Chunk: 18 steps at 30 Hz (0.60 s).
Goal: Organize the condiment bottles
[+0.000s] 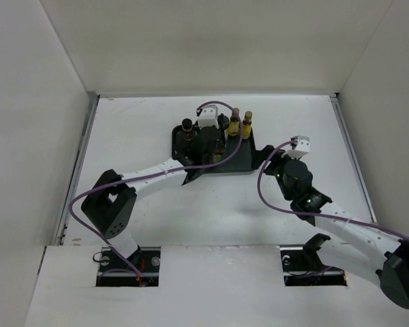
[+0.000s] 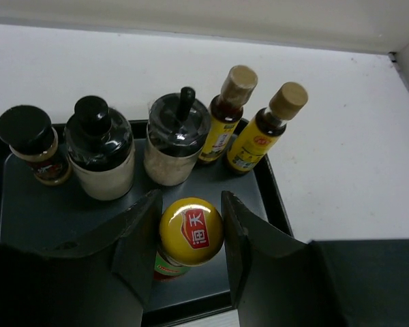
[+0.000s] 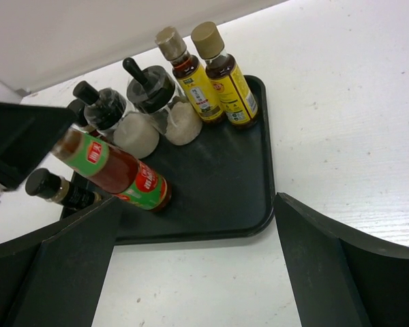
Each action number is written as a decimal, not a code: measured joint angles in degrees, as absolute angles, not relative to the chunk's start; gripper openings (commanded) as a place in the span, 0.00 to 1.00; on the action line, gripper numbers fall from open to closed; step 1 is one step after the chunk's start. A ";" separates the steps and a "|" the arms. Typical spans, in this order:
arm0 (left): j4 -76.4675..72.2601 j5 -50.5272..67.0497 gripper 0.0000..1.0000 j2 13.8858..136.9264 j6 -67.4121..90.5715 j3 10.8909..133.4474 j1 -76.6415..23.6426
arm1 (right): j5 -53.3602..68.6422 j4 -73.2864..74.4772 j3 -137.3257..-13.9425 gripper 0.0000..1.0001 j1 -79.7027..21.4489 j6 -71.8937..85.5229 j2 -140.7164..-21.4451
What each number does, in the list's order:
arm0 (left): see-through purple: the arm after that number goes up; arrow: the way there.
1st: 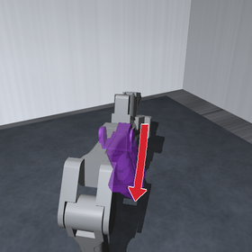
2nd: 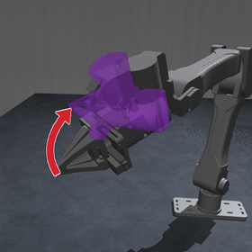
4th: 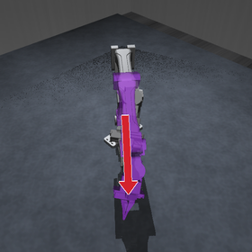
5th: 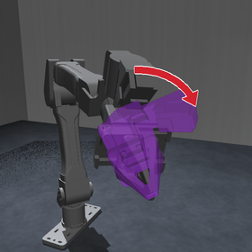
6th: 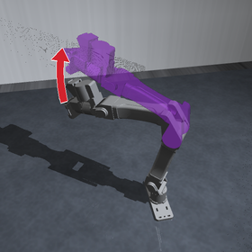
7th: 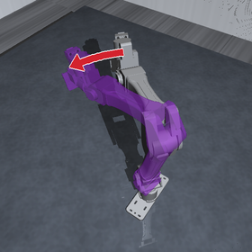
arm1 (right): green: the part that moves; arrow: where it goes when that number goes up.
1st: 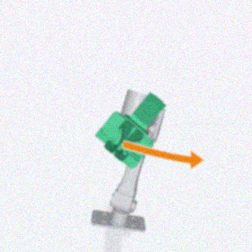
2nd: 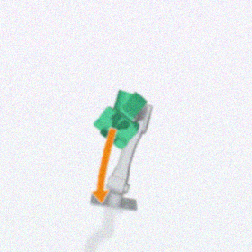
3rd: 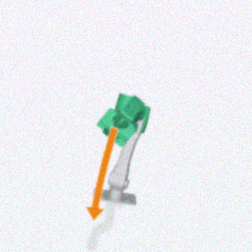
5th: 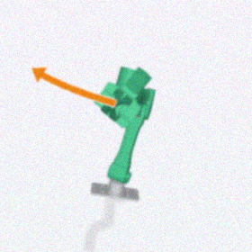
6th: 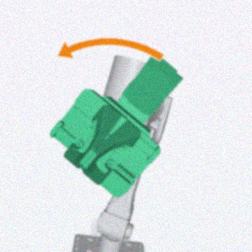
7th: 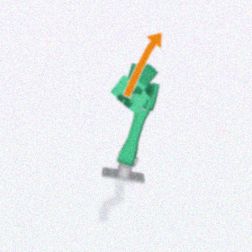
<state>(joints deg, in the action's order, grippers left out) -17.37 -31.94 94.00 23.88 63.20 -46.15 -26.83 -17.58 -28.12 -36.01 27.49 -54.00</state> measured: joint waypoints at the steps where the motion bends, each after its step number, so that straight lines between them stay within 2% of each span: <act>1: -18.09 -32.14 0.20 94.39 23.88 62.46 -46.15 | -26.85 -17.58 -28.12 1.00 -36.01 27.49 -54.04; 4: -21.23 -32.91 0.22 94.96 23.88 61.06 -45.82 | -26.85 -17.58 -28.12 1.00 -36.01 27.49 -54.04; 8: -24.82 -33.36 0.37 94.96 23.90 59.16 -45.63 | -26.85 -17.58 -28.12 1.00 -36.01 27.49 -54.04; 9: -25.80 -33.61 0.44 94.96 23.92 58.61 -45.63 | -26.85 -17.58 -28.12 1.00 -36.01 27.49 -54.04; 11: -28.01 -34.04 0.63 94.96 23.97 57.32 -45.65 | -26.85 -17.58 -28.12 1.00 -36.01 27.49 -54.04; 14: -29.56 -34.50 1.00 94.91 24.01 55.59 -45.80 | -26.87 -17.58 -28.12 1.00 -36.01 27.49 -54.08; 18: -29.78 -34.72 1.00 92.51 24.23 53.56 -46.19 | -27.03 -17.58 -28.12 1.00 -36.01 27.49 -54.46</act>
